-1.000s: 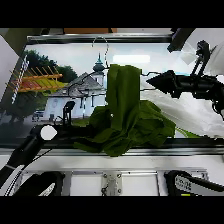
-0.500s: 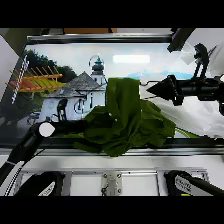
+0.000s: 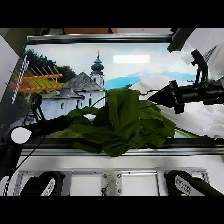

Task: Fold the clothes and pants, and hang the long-sleeved shirts on hangers.

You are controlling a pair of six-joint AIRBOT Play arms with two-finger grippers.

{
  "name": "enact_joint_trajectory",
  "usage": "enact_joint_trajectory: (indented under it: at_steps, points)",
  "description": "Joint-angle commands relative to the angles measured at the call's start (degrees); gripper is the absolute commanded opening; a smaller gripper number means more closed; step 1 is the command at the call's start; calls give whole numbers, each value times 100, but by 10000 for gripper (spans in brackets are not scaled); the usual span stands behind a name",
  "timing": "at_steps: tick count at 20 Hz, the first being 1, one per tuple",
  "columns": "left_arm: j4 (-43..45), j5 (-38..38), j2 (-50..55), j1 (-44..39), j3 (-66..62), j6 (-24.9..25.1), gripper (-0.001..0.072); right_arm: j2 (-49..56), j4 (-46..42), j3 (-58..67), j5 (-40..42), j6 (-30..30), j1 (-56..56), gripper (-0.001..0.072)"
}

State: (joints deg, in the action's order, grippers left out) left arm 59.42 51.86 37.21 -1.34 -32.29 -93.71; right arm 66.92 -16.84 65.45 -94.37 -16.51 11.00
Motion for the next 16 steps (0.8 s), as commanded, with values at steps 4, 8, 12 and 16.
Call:
enact_joint_trajectory:
  at_steps: [4, 8, 12, 16]
  points:
    - [511, 1010, -494, 83, -1169, 26, 12, -426, 1027, -1298, 643, 437, -79, 3]
    - [872, 1521, -498, 15, -2162, 28, 12, -662, 1624, -2258, 691, 820, -326, 4]
    - [1840, 2116, 144, -658, -3272, 17, 13, -664, 2433, -2704, 658, 1281, -918, 4]
    - [1978, 2520, 809, -1351, -4295, -44, 13, -688, 2970, -2702, 1045, 1482, -1381, 4]
